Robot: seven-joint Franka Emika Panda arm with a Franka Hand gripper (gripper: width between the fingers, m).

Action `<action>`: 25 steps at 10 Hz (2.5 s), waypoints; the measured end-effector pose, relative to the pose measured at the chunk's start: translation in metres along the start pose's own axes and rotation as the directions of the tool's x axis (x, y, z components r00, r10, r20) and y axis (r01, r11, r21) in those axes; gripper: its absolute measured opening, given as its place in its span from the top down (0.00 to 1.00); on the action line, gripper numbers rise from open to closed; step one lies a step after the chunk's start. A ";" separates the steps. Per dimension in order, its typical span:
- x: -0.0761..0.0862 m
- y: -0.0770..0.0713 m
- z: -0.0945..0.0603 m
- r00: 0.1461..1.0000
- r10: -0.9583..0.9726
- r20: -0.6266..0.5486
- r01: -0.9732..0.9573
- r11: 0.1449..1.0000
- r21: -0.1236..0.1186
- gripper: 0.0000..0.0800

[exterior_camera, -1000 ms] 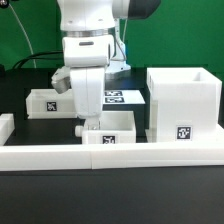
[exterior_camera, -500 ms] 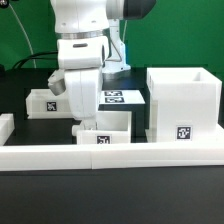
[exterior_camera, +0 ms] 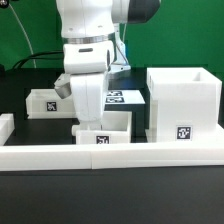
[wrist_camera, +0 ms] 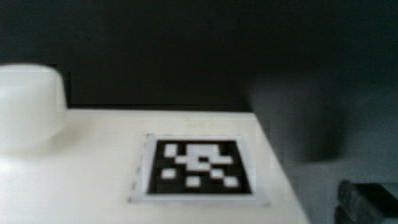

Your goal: Assemble drawer

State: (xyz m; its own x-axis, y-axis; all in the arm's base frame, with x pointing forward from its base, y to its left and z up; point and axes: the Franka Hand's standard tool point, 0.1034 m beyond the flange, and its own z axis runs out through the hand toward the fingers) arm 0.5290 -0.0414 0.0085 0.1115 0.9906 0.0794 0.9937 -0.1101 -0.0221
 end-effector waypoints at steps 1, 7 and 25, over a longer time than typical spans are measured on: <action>-0.001 -0.001 0.001 1.000 0.002 0.000 -0.002 1.000 0.003 0.19; -0.003 -0.001 0.002 1.000 0.006 0.000 -0.006 1.000 0.004 0.69; 0.032 -0.004 0.000 1.000 0.026 -0.016 -0.026 1.000 0.005 0.95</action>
Offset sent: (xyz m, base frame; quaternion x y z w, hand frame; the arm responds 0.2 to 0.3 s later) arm 0.0000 0.0000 0.0000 0.0000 0.0000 0.0000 1.0000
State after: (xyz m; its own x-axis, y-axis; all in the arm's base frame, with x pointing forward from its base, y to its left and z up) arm 0.5286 -0.0088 0.0116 0.1377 0.9859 0.0951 0.9903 -0.1355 -0.0292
